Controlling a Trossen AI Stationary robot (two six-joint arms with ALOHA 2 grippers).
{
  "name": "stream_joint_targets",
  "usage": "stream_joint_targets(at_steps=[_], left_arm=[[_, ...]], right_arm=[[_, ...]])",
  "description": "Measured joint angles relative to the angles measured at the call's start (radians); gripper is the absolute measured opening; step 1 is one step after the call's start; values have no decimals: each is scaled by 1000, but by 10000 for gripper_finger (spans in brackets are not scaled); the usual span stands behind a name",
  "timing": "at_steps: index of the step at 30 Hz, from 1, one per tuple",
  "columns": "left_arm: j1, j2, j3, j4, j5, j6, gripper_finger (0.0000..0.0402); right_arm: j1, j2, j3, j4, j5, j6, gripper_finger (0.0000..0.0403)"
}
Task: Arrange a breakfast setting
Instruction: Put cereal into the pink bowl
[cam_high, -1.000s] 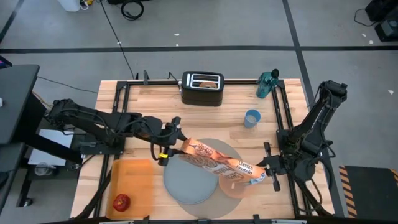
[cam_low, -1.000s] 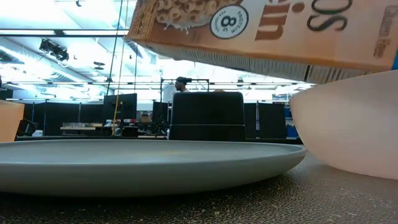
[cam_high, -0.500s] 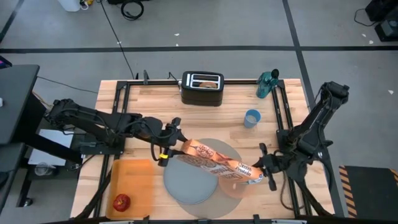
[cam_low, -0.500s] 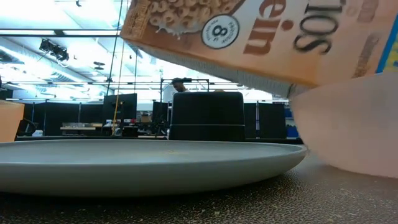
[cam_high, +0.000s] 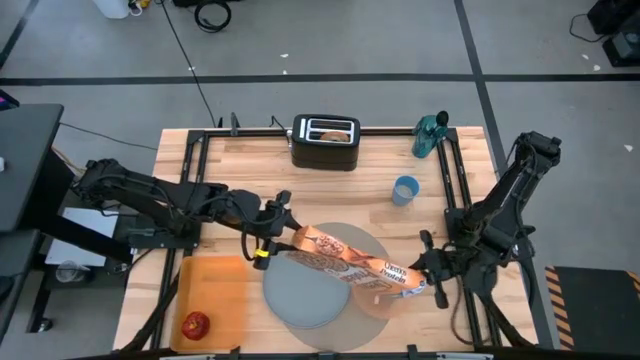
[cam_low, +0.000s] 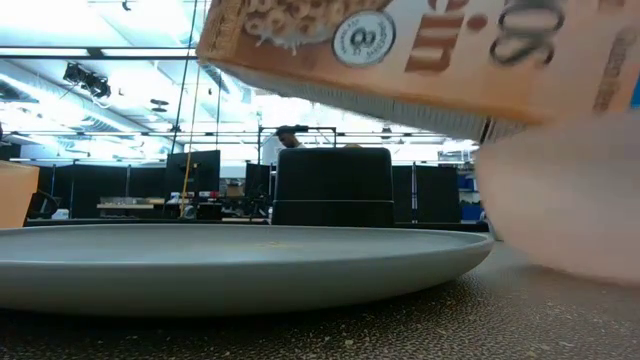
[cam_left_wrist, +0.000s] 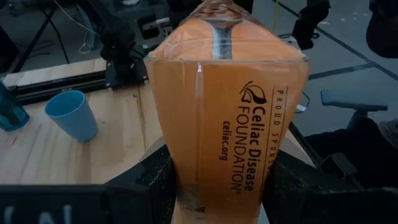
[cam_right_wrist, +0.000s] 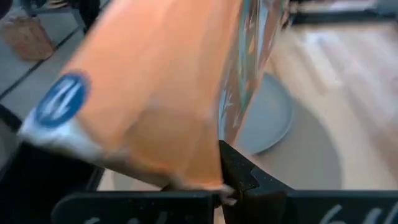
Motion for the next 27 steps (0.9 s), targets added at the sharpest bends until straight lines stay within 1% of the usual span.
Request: stream_joint_targets(at_steps=[1,2,4,5,7,9,10,13,14,16,17,20,21,22,24,25,26,27], left_arm=[[2,-1,1,0,-1,0,192],[2,-1,1,-1,-1,-2,192],[2,1,1,-10,2,-3,192],[2,2,1,-10,1,-1,192],[2,2,1,-6,-2,4,192],[4,0,1,7,1,3,192],[4,-1,1,8,1,4,192],[2,1,1,-10,0,3,192],[2,1,1,-6,-2,0,192],[2,0,1,-1,-1,-5,192],[2,-1,1,0,-1,-7,192],[2,2,0,-12,-2,-6,192],[2,2,0,-12,-2,-6,192],[2,2,0,-6,-2,-5,192],[6,0,0,2,-1,-6,192],[6,0,0,4,-1,-6,192],[3,0,0,5,-1,-6,192],[1,0,0,0,-1,-5,192]], right_arm=[[4,-3,0,1,15,-11,11],[2,-2,0,-1,-1,-10,11],[-16,2,-2,-15,-77,21,11],[-22,1,-1,-32,-97,38,11],[-18,-9,28,-77,-81,42,11],[3,-21,42,-74,-17,9,11],[8,-22,42,-70,-10,-7,11],[1,-22,44,-95,-66,-6,11],[2,-25,52,-104,-54,-6,11],[18,-31,59,-98,4,-6,11],[22,-29,54,-96,13,-3,11],[-12,-20,45,-130,-89,49,11],[-18,-20,55,-150,-96,58,11],[-11,-23,67,-157,-76,57,11],[10,-26,74,-146,5,22,11],[13,-23,66,-135,21,15,11],[7,-18,55,-128,8,18,11],[-10,-10,45,-128,-34,32,11]])
